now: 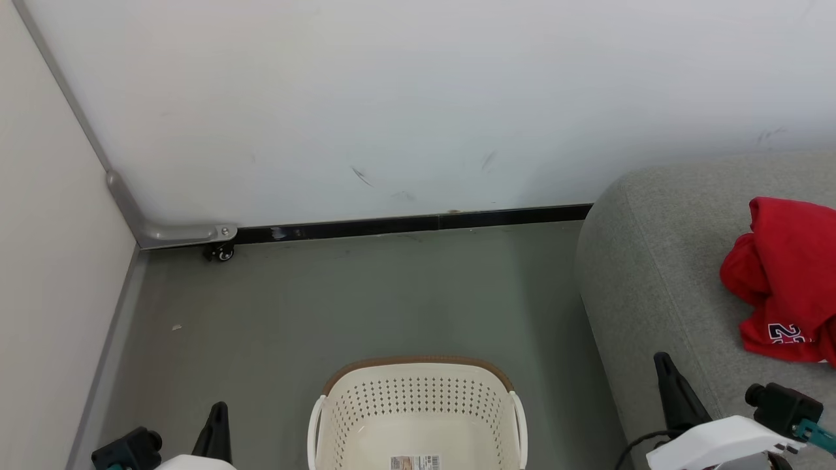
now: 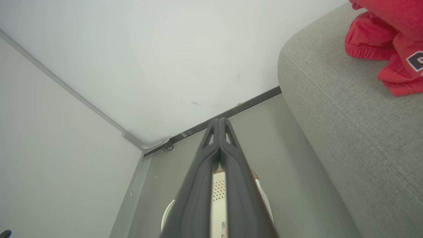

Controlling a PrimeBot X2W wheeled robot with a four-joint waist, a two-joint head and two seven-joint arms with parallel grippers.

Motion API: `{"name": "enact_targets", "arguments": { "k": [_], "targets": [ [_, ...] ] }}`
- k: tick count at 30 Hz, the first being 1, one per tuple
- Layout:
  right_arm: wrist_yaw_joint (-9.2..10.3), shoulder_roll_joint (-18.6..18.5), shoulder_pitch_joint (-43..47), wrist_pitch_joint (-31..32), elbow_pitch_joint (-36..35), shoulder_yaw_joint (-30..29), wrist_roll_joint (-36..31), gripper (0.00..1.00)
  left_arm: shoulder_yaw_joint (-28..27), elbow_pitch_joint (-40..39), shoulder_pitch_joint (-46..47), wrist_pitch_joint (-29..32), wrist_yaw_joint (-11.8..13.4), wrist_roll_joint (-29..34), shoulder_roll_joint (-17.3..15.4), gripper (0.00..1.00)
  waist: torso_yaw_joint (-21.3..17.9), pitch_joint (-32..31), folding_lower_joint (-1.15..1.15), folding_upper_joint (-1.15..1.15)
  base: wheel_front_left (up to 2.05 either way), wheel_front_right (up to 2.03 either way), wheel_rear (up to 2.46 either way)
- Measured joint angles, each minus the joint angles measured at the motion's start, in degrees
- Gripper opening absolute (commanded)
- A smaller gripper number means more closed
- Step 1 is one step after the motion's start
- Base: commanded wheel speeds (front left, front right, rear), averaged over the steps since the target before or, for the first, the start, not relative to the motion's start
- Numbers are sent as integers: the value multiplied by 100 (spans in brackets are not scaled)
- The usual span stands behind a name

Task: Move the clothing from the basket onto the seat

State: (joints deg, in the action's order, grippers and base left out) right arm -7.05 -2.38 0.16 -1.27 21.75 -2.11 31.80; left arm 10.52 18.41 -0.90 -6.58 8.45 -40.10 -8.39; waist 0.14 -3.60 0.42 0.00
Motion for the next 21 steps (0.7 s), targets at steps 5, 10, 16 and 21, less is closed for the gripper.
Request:
{"name": "enact_targets", "arguments": {
  "k": [5, 10, 16, 21],
  "targets": [
    [0, 1, -41, 62, -82, -77, 399, 0, -113, -19, 5, 102, -97, -347, 37, 0, -2, 3, 28, 0, 0, 0, 0],
    [0, 1, -42, 129, -112, -122, 820, 0, -219, -41, 8, 190, -199, -709, 98, 0, -4, 1, 49, 0, 0, 0, 0],
    [0, 2, -42, 188, -155, -156, 1310, 0, -350, -69, 25, 310, -343, -1133, 142, 0, -6, 7, 57, 0, 0, 0, 0],
    [0, 2, -43, 237, -177, -180, 1639, 0, -434, -86, 77, 383, -403, -1421, 171, 0, -7, 22, 55, 0, 0, 0, 0]
  ]
}}
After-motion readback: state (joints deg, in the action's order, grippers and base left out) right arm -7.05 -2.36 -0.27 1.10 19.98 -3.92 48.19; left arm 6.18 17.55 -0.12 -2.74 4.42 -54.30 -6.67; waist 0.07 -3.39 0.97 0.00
